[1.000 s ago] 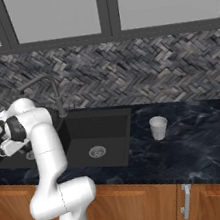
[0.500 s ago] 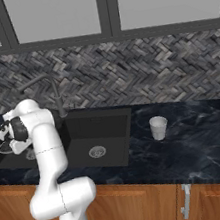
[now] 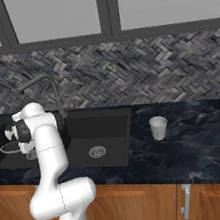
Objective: Place the pan in the left basin and the glass cup in the right basin of the sink.
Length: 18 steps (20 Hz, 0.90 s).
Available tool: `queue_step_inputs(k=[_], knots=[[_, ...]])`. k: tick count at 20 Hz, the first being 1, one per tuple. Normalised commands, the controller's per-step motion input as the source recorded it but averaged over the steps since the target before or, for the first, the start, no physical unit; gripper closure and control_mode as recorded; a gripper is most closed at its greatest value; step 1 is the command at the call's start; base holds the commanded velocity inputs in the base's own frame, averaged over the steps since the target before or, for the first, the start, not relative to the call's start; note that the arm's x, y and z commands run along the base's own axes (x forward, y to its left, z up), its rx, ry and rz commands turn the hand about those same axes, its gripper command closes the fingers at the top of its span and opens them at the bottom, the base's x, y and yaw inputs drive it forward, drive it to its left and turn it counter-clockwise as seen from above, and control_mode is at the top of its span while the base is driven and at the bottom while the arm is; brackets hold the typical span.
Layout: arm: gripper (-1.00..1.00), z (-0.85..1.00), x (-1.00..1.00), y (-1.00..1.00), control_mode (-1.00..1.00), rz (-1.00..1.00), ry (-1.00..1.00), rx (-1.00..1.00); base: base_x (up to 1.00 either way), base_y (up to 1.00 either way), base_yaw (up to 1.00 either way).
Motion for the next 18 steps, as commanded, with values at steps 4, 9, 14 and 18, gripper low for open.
queue_step_inputs(k=[4,9,14,18], knots=[[1.00,-0.35,0.26,0.11,-1.00,0.05,0.04,0.00,0.00,0.00,0.00],[1.00,-0.34,0.25,0.20,-1.00,0.00,0.04,0.02,0.00,0.00,0.00],[1.00,-0.31,0.18,0.23,-1.00,0.00,0.04,0.03,0.00,0.00,0.00],[1.00,-0.26,0.11,0.23,-1.00,-0.05,0.08,0.03,0.00,0.00,0.00]])
